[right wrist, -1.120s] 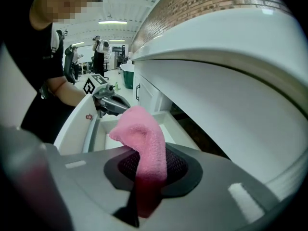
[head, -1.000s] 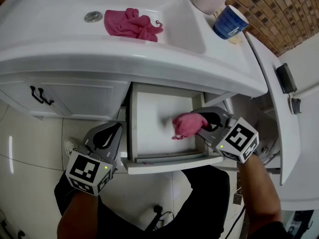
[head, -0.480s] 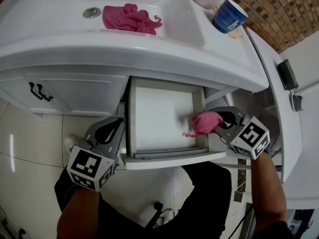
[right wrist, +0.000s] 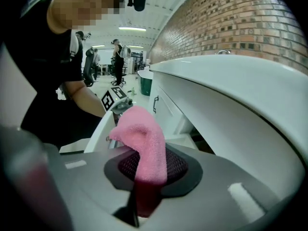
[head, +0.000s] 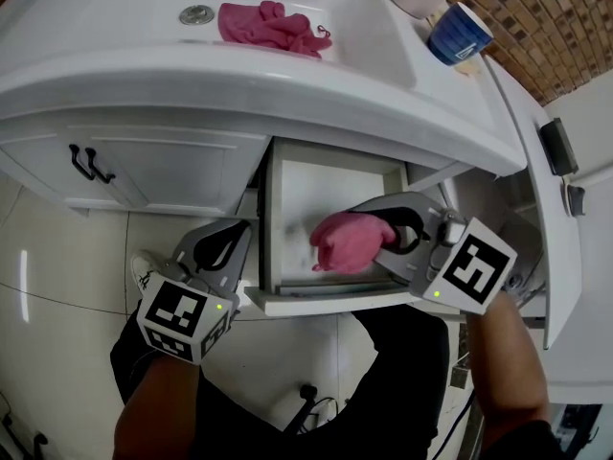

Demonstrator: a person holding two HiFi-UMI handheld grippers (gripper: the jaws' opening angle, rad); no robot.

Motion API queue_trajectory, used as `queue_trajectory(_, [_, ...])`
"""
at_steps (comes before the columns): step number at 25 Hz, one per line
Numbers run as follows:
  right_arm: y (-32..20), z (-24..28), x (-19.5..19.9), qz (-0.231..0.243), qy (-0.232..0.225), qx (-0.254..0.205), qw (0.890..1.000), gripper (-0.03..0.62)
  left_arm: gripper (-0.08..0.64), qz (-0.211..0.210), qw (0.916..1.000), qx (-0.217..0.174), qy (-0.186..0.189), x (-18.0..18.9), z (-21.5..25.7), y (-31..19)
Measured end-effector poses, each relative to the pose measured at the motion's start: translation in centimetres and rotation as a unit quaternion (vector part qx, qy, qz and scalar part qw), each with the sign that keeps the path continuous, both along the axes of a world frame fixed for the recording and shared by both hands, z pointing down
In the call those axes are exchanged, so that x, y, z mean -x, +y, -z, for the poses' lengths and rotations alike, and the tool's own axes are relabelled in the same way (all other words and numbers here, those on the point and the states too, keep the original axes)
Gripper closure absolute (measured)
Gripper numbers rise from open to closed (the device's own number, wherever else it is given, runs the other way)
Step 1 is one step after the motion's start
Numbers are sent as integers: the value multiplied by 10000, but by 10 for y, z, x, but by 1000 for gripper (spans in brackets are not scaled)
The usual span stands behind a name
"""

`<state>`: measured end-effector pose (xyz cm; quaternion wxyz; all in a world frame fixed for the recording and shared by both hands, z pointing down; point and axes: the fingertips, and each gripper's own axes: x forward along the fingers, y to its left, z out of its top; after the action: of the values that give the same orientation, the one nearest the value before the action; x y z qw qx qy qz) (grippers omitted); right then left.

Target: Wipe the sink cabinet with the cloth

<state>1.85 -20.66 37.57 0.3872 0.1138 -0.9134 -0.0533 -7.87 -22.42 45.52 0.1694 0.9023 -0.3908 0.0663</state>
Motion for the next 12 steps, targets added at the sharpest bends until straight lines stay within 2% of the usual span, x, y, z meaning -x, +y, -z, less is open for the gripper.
queue_trajectory(5, [13, -13, 34, 354, 87, 273, 9990, 512, 554, -18, 10000, -11, 38, 8, 2, 5])
queue_trajectory(12, [26, -28, 40, 672, 355, 575, 9954, 512, 554, 74, 9999, -18, 77, 23, 5, 5])
